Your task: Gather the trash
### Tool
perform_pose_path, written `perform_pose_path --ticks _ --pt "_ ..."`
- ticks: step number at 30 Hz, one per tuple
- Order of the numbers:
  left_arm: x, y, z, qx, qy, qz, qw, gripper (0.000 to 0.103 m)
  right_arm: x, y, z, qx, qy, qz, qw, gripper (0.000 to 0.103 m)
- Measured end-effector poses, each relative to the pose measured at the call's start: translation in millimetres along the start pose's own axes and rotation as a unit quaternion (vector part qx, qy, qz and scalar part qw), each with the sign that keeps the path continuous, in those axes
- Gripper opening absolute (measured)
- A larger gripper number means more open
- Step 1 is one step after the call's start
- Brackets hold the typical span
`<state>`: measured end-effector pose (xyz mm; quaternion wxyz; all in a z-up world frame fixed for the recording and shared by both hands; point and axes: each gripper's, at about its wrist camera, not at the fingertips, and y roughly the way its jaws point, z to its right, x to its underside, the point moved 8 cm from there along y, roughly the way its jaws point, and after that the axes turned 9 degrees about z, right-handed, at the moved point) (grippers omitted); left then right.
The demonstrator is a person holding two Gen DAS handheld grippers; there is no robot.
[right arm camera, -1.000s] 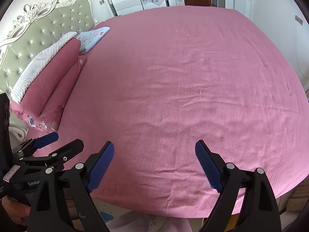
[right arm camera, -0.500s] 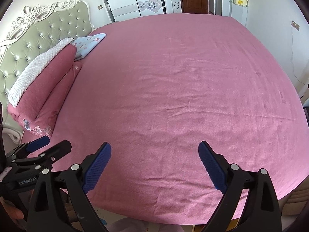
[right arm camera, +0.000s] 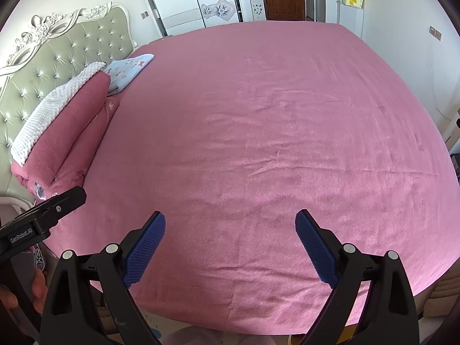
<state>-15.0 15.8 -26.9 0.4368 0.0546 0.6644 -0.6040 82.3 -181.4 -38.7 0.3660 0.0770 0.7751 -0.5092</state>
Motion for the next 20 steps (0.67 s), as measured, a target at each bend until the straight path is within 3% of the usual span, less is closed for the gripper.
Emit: perform_pose_path --ticks 9,20 --pt "-5 -4 6 0.005 0.019 0.013 0.9997 0.099 4 3 2 0.001 0.009 -0.007 1.0 0.089" --pt "-5 6 8 0.016 0.01 -0.009 0.9998 0.099 4 4 5 0.003 0.016 -0.007 1.0 0.089"
